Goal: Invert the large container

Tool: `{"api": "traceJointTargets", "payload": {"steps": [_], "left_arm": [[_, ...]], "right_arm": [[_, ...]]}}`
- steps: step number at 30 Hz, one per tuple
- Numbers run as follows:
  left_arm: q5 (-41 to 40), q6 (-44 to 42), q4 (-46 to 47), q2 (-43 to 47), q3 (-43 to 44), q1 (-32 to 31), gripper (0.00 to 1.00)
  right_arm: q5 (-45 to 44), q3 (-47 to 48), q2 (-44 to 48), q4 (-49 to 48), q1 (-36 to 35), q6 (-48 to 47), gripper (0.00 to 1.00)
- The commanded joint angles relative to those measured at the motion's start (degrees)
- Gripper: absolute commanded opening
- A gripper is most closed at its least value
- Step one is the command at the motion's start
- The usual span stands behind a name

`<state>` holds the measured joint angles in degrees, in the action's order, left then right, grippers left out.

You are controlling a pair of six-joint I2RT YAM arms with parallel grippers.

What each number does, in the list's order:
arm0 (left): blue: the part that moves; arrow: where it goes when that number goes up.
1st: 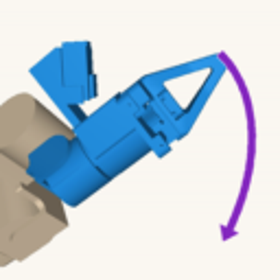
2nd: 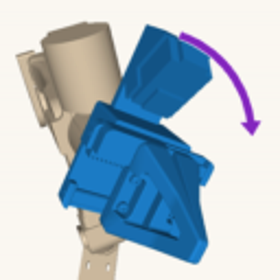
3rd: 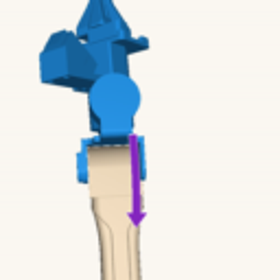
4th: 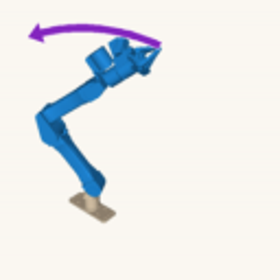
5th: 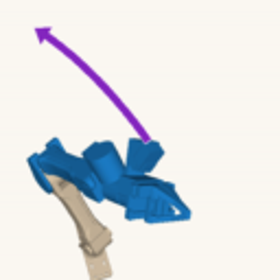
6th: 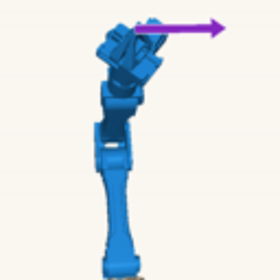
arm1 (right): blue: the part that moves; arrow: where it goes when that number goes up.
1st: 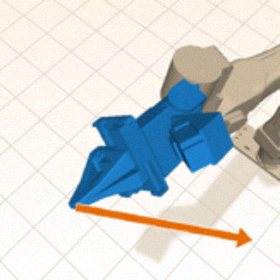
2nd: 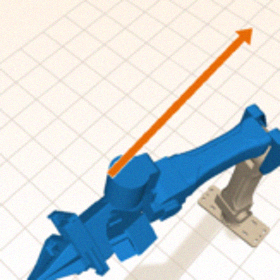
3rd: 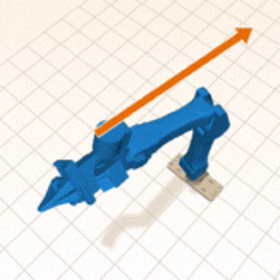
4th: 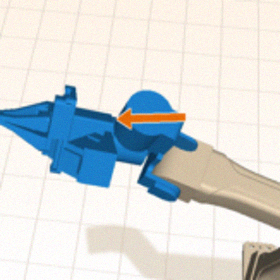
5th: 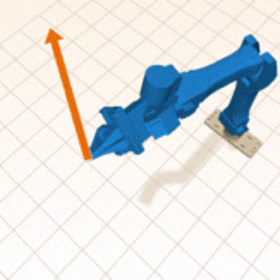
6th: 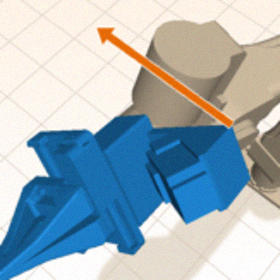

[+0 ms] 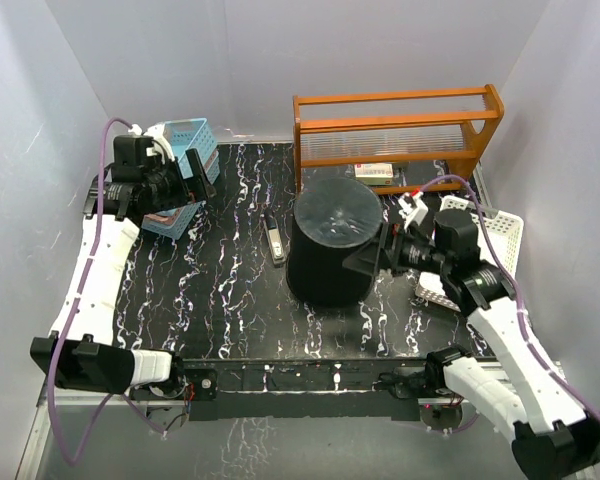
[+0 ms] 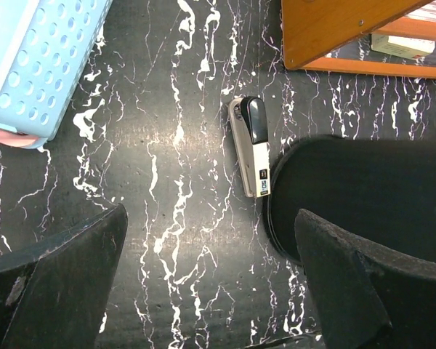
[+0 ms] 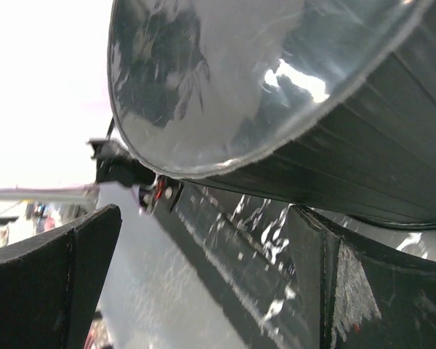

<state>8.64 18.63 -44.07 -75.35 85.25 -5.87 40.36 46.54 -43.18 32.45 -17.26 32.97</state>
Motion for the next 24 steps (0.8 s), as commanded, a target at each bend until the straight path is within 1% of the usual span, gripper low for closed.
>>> {"api": "traceJointTargets", "payload": {"steps": [1, 4, 6, 8, 9, 11, 13, 15, 19, 21, 23, 24], "left_arm": [[-0.43, -2.47, 0.33, 4.02, -1.30, -0.11, 0.99], [-0.94, -3.67, -0.42, 4.39, -2.23, -0.11, 0.99], [-0.72, -4.07, 0.16, 4.91, -3.61, -0.11, 0.99], [0.76, -4.24, 1.02, 5.55, -4.38, -0.11, 0.99], [3.01, -4.55, 1.86, 5.94, -5.00, -0.11, 0.99], [9.95, -4.95, 4.95, 7.37, -7.05, -0.11, 0.99], [15.31, -3.94, 8.75, 9.07, -9.52, -0.11, 0.99], [18.00, -3.16, 11.70, 10.42, -11.71, -0.11, 0.99], [18.61, -3.22, 12.58, 12.21, -14.33, -0.11, 0.99], [18.72, -3.83, 11.31, 12.61, -14.48, -0.11, 0.99], [17.94, -4.23, 10.60, 12.77, -14.36, -0.11, 0.99], [17.51, -4.44, 10.14, 12.41, -13.63, -0.11, 0.99]], "right_arm": [[-7.44, 6.40, -6.83, -13.07, -0.15, -2.10, 0.98], [-14.44, 13.28, -9.26, -3.04, -0.15, -6.59, 0.98], [-21.20, 16.23, -7.43, 3.25, -0.15, -9.59, 0.98], [-26.98, 17.22, -3.74, 8.34, -0.13, -11.47, 0.98], [-29.73, 17.63, -1.89, 11.11, -0.12, -11.99, 0.98], [-34.88, 18.38, 1.44, 17.17, -0.14, -11.97, 0.98], [-42.38, 18.58, 4.13, 22.95, -0.09, -8.36, 0.98], [-48.79, 17.87, 4.74, 28.13, -0.15, -4.67, 0.98], [-56.65, 14.92, -0.64, 31.41, -0.15, -0.43, 0.98], [-54.86, 15.28, -4.50, 28.66, -0.07, -2.49, 0.97], [-55.61, 15.74, -8.06, 26.44, -0.11, -3.49, 0.89], [-58.64, 15.69, -9.71, 25.89, -0.08, -3.51, 0.79]]}}
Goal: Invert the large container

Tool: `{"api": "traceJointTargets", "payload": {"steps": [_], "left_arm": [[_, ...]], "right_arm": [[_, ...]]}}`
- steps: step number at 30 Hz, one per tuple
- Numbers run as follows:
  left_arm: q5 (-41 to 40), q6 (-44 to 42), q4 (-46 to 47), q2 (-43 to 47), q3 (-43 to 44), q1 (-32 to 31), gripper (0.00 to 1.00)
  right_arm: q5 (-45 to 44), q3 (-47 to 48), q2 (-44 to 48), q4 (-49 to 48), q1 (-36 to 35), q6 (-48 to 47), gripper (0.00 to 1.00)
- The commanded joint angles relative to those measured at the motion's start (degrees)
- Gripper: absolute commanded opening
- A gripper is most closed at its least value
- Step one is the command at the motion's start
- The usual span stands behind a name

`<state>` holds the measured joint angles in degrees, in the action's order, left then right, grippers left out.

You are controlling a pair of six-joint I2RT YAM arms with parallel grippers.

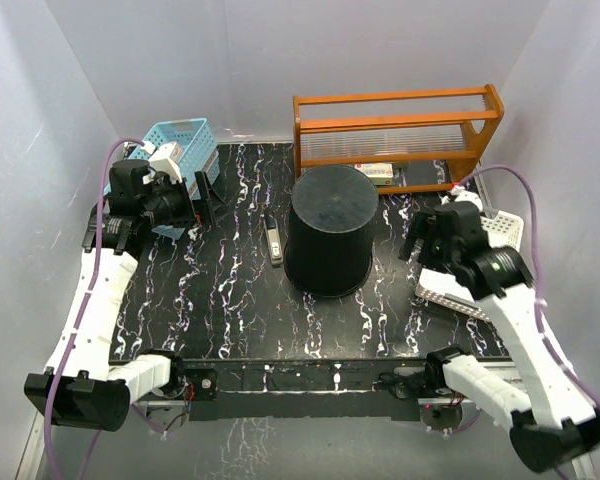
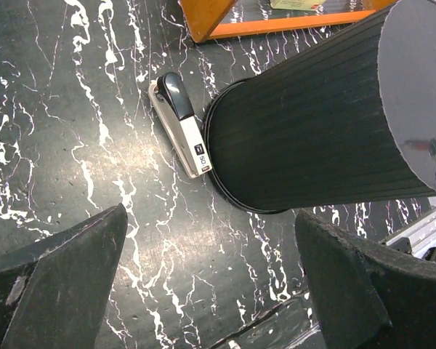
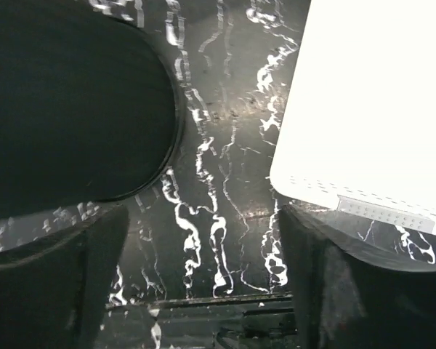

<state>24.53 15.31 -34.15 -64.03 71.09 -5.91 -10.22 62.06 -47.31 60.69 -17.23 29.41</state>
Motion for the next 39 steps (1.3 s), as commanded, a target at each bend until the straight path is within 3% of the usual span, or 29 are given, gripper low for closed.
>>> {"api": "traceJointTargets", "payload": {"steps": [1, 5, 8, 13, 16, 19, 22, 26, 29, 35, 39], "left_arm": [[1.45, -1.34, -0.25, 0.91, 1.21, -0.06, 0.99], [1.15, -3.26, -1.89, 1.29, 2.07, -0.06, 0.99], [0.42, -3.61, -2.47, 2.35, 1.20, -0.06, 0.99], [1.88, -1.50, -1.05, 4.20, -1.45, -0.06, 0.99], [2.59, -0.33, -0.32, 4.42, -2.72, -0.06, 0.99], [3.36, 0.06, -0.05, 4.03, -3.11, -0.06, 0.99], [3.72, 0.32, -0.02, 3.88, -3.10, -0.06, 0.99], [5.81, 1.47, 0.15, 3.34, -3.32, -0.06, 0.99], [5.93, 1.12, -0.66, 3.99, -3.62, -0.06, 0.99], [5.23, 0.44, -1.57, 4.82, -4.03, -0.06, 0.99], [4.05, 0.93, 0.01, 3.83, -4.81, -0.06, 0.99]], "right_arm": [[-10.94, 0.08, -7.37, -2.33, -0.08, 0.96, 0.72], [-15.58, -2.96, -12.20, -7.06, 0.69, 2.71, 0.61], [-17.86, -4.63, -14.77, -9.65, 1.28, 4.66, 0.62], [-13.04, -7.42, -20.49, -17.40, 7.65, 2.49, 0.69], [-10.21, -9.99, -21.89, -23.62, 10.31, 1.53, 0.66], [-7.42, -11.34, -24.51, -27.02, 11.29, 0.68, 0.56], [-5.26, -12.95, -26.71, -29.77, 11.44, 1.14, 0.25], [1.45, -15.34, -26.08, -32.85, 11.44, 4.39, 0.06], [4.74, -14.08, -23.38, -30.01, 11.46, 5.11, 0.00], [11.41, -10.78, -11.39, -26.50, 11.47, 7.13, 0.00], [21.46, -10.82, -4.84, -29.67, 11.46, 11.52, 0.00]]}}
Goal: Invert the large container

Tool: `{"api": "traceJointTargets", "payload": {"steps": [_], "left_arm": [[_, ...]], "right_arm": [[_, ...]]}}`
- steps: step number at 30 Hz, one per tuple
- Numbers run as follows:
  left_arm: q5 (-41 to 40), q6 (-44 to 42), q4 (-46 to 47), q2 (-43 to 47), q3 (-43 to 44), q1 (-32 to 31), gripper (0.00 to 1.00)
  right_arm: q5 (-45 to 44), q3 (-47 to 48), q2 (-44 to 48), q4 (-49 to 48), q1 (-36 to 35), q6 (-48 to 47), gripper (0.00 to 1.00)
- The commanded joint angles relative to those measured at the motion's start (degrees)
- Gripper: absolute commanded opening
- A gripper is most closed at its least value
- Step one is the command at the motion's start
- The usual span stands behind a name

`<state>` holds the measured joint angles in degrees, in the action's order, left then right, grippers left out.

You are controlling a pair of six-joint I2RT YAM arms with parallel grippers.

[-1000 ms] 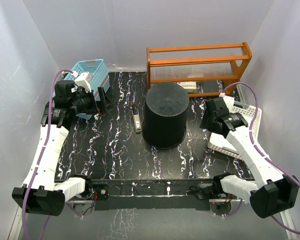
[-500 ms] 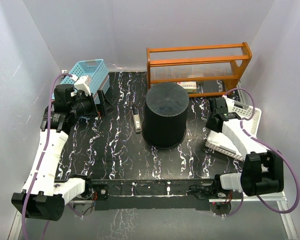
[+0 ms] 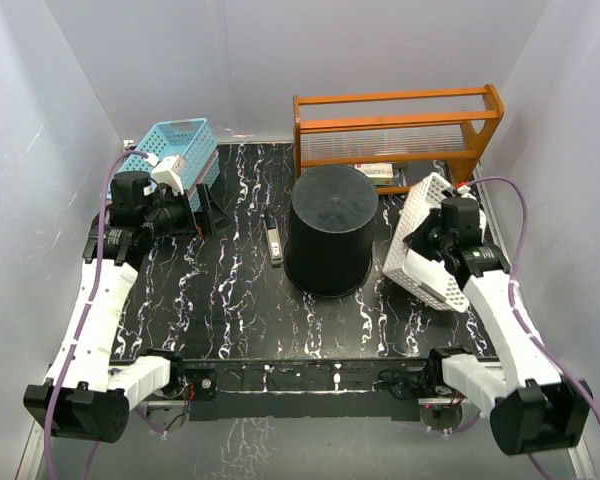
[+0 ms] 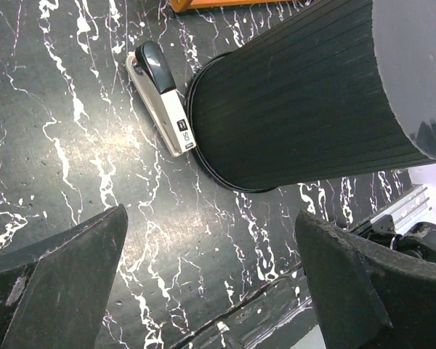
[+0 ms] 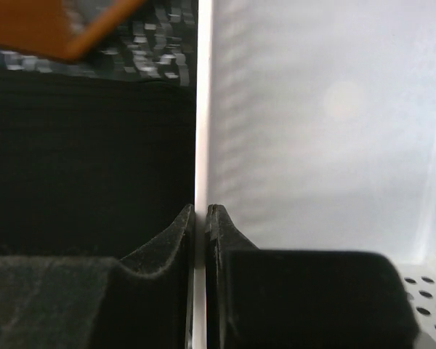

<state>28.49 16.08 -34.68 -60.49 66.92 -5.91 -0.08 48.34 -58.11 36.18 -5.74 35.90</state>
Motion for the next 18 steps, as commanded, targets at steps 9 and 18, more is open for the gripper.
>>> {"api": "traceJointTargets", "payload": {"steps": [9, 18], "left_arm": [[-0.88, 0.09, -0.93, -3.18, 3.01, -0.05, 0.99], [-0.60, -1.25, -2.78, -3.50, 3.78, -0.06, 0.99]], "right_arm": [[20.82, 2.55, 10.11, -7.79, -0.01, 7.11, 0.00], [36.43, -11.80, 17.10, -32.11, 0.26, 27.91, 0.00]]}}
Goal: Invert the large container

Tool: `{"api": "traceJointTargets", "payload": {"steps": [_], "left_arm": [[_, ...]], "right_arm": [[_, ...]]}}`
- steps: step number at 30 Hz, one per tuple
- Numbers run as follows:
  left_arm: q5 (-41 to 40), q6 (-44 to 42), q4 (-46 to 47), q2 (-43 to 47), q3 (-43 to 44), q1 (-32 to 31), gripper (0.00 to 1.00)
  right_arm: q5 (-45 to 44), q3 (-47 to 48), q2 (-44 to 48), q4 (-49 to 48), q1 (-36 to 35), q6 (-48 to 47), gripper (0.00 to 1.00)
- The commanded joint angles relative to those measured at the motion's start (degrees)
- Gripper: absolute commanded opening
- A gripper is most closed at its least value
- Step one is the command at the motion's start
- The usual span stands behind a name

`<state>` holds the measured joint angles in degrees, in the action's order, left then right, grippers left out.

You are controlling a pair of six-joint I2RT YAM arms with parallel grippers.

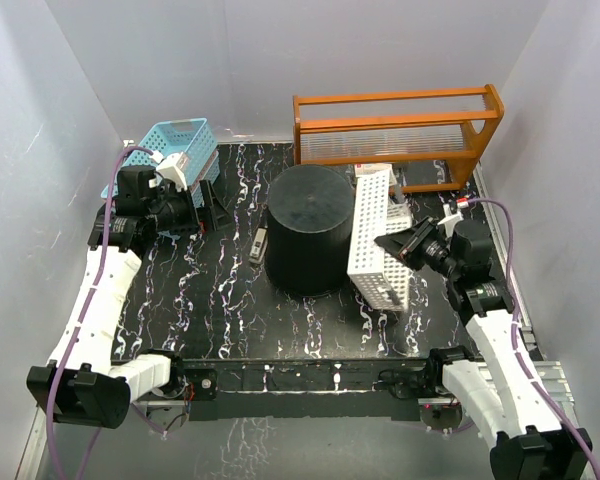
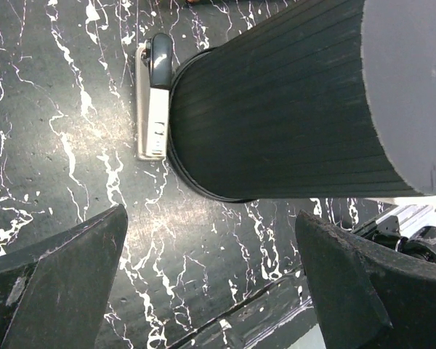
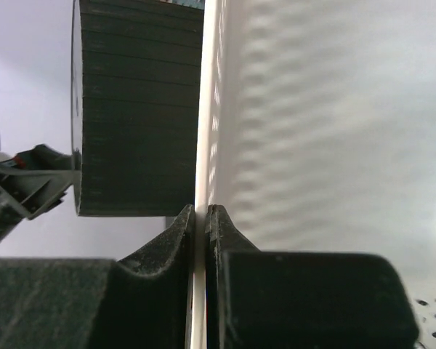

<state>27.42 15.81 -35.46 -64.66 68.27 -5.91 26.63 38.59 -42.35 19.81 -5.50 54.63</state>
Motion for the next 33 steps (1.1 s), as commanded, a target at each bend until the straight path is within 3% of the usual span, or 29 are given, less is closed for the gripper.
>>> {"api": "traceJointTargets", "payload": {"steps": [1, 11, 18, 22, 27, 33], "left_arm": [[0.57, -1.12, -2.32, 0.44, 2.66, -0.06, 0.99], [0.36, -2.23, -4.66, 1.27, 4.25, -0.06, 0.99], [0.44, -3.33, -6.63, 1.18, 6.23, -0.06, 0.99], [0.95, -3.41, -6.54, 1.01, 6.64, -0.06, 0.99], [1.67, -3.08, -6.28, -0.06, 7.23, -0.01, 0.99], [1.90, -2.50, -5.75, 0.08, 7.05, -0.08, 0.99]], "right_arm": [[9.23, -1.64, 0.58, -13.66, 0.23, 7.35, 0.00], [17.36, -9.93, -0.72, -12.48, 11.22, 3.50, 0.00], [15.10, -9.84, -2.30, -1.21, 16.24, -8.24, 0.00], [9.29, -5.26, -2.87, 6.41, 17.01, -14.94, 0.00], [-2.13, -0.08, -5.07, 17.77, 18.25, -22.06, 0.14], [-15.86, 2.48, -4.13, 23.52, 18.50, -20.44, 0.28]]}}
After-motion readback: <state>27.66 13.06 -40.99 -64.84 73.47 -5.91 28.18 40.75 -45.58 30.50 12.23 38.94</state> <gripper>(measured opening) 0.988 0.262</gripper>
